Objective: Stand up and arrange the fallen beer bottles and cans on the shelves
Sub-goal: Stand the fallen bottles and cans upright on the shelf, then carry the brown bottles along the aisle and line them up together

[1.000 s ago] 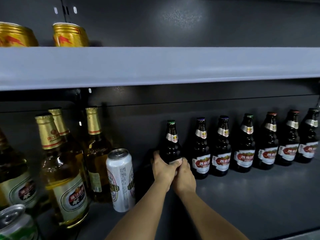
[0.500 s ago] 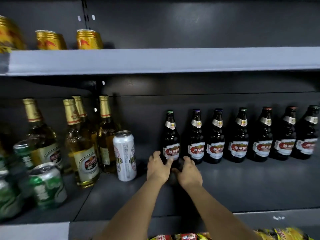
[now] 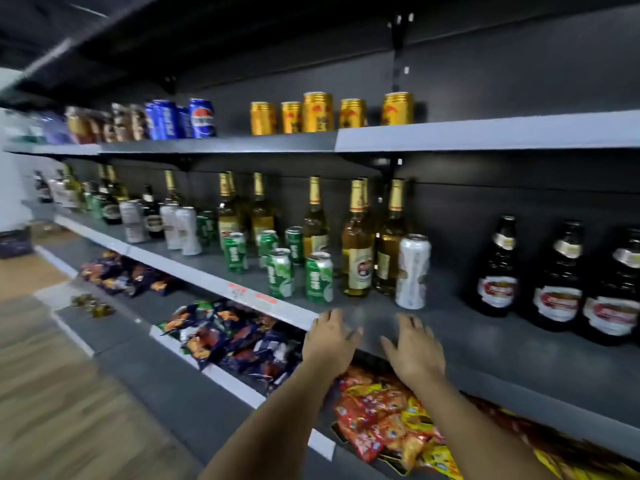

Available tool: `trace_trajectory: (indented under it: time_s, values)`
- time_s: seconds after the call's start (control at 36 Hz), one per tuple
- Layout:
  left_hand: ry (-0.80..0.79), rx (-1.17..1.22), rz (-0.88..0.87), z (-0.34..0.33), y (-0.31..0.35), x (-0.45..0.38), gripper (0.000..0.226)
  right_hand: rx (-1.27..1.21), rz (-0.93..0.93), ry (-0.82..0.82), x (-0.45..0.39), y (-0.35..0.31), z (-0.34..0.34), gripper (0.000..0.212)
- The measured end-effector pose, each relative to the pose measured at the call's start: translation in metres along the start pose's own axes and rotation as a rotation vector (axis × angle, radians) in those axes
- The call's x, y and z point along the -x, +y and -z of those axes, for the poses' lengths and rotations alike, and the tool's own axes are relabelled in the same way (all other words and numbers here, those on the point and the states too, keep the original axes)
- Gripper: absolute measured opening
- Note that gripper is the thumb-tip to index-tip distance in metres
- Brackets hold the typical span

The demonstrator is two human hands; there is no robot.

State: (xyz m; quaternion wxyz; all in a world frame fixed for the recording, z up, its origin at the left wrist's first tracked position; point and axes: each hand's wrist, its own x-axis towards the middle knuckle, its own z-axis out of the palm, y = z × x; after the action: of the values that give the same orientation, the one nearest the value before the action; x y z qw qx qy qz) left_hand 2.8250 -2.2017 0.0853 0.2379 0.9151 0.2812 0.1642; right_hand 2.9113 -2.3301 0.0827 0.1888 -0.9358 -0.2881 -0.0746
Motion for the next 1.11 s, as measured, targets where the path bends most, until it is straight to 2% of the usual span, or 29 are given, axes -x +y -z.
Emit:
trace_trajectory:
  time_s: [0.25, 0.44, 0.72, 0.89, 1.11]
  values:
    - [0.085, -0.066, 0.325, 0.09, -0.171, 0.061, 0.053, -0.016, 0.227, -0.24, 0.038, -0.159, -0.062, 0.053]
    - [0.082, -0.234, 0.433, 0.158, -0.299, 0.11, 0.057, -0.03, 0.279, -0.411, 0.068, -0.286, -0.127, 0.06]
    - [0.021, -0.273, 0.599, 0.214, -0.47, 0.161, 0.058, 0.016, 0.391, -0.592, 0.124, -0.443, -0.226, 0.066]
    - [-0.056, -0.286, 0.663, 0.225, -0.539, 0.156, 0.058, 0.048, 0.465, -0.649, 0.119, -0.505, -0.269, 0.064]
    - [-0.119, -0.335, 0.628, 0.238, -0.614, 0.094, 0.061, 0.046, 0.48, -0.69, 0.06, -0.57, -0.327, 0.068]
